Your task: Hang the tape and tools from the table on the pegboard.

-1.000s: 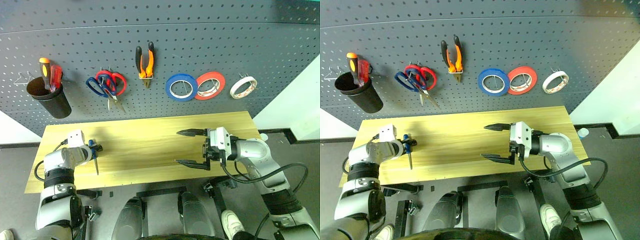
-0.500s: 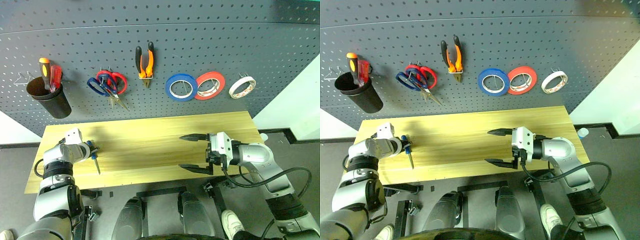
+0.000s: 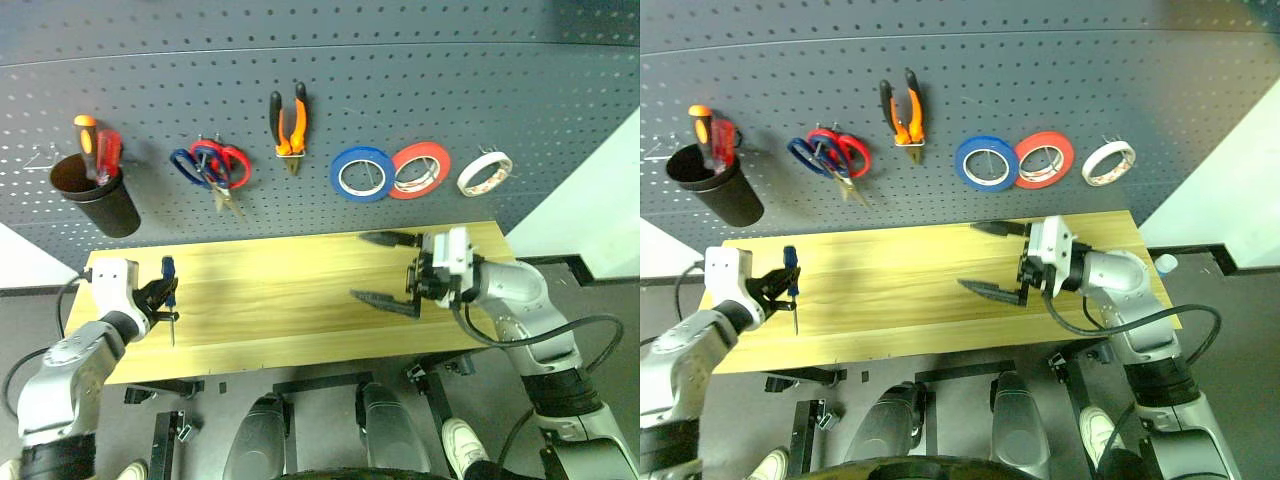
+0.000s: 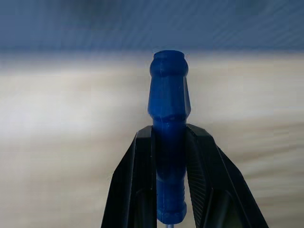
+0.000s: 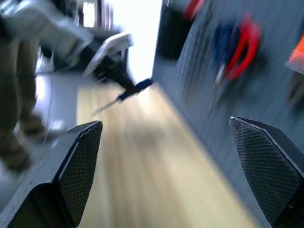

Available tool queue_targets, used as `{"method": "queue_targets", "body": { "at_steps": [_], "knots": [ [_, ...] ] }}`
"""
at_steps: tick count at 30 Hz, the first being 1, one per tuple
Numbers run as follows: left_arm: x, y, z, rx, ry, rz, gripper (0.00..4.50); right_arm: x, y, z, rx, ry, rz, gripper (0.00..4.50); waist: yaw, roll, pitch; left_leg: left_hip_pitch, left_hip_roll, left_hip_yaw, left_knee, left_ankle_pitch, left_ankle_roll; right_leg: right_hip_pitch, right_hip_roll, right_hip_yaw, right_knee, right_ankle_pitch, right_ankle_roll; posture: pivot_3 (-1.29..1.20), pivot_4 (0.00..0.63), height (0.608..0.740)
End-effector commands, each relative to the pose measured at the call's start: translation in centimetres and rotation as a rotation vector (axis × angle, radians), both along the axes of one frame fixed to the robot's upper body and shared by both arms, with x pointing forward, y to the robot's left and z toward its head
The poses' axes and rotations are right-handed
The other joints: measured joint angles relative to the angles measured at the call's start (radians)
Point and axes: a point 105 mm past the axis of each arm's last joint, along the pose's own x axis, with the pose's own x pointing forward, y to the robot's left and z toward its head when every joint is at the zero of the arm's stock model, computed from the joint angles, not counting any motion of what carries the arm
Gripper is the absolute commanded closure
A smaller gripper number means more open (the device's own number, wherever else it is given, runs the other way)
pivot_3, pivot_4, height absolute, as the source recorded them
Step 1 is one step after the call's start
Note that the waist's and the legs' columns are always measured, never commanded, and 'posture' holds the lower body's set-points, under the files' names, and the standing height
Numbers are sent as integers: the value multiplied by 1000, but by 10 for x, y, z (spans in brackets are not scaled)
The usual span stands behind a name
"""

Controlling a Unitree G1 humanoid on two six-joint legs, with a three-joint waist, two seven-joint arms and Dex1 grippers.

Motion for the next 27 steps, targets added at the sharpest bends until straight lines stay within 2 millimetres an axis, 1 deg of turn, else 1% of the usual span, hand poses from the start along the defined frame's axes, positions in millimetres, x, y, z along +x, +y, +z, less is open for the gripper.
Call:
{"method": "queue_targets", "body": {
  "at_steps": [1,4,6,9,11,13,14,17,20,23,27],
  "knots": [
    [-18,-3,62,-3,-270,-118,4007,-5,2,27,88,-33,39,0,11,0,0,0,0,0,0,0,0,0,0,0,0,0,0,-5,158,733],
    [-31,-3,113,-47,-483,-182,4007,-3,4,35,119,-28,54,0,21,0,0,-1,0,0,0,0,0,0,0,-1,-2,0,0,6,150,733],
    [-34,2,139,-37,-594,-177,4007,-2,4,38,133,-21,61,0,22,0,0,-1,0,0,0,0,0,0,0,-1,-2,0,0,9,146,733],
    [-30,23,186,-7,-779,-85,4007,-1,6,44,176,-5,80,0,22,-1,-1,-1,0,0,0,0,1,1,0,-1,-1,0,0,14,138,733],
    [-27,31,213,7,-874,-42,4007,-1,8,48,203,6,93,0,19,-1,-1,-1,0,-1,0,0,1,1,1,-1,-1,0,0,18,136,733],
    [-23,34,233,45,-940,-21,4007,-2,10,49,218,15,105,0,15,-1,-1,0,0,0,0,0,1,1,1,-1,-1,0,1,17,130,733],
    [-19,34,240,67,-956,-13,4007,-3,11,49,219,17,109,0,14,-1,-1,0,0,0,0,0,1,1,1,-1,-1,1,1,17,130,733],
    [-3,41,250,189,-965,61,4007,-4,13,47,220,21,112,0,15,-1,-1,0,0,0,-1,0,1,1,1,-1,-1,2,4,11,127,733],
    [10,50,249,214,-964,104,4007,-4,12,46,223,30,102,0,15,-1,-1,0,0,0,-1,0,1,0,2,-1,0,2,4,1,123,733],
    [25,52,237,222,-936,100,4007,-4,10,44,218,31,88,0,13,-1,-1,0,0,0,-1,0,1,0,2,-1,0,2,5,-5,122,733],
    [38,55,218,178,-890,83,4007,-3,7,42,214,25,65,0,12,-1,-2,0,0,0,-1,0,1,0,2,-1,0,2,5,-29,119,733]
  ]
}}
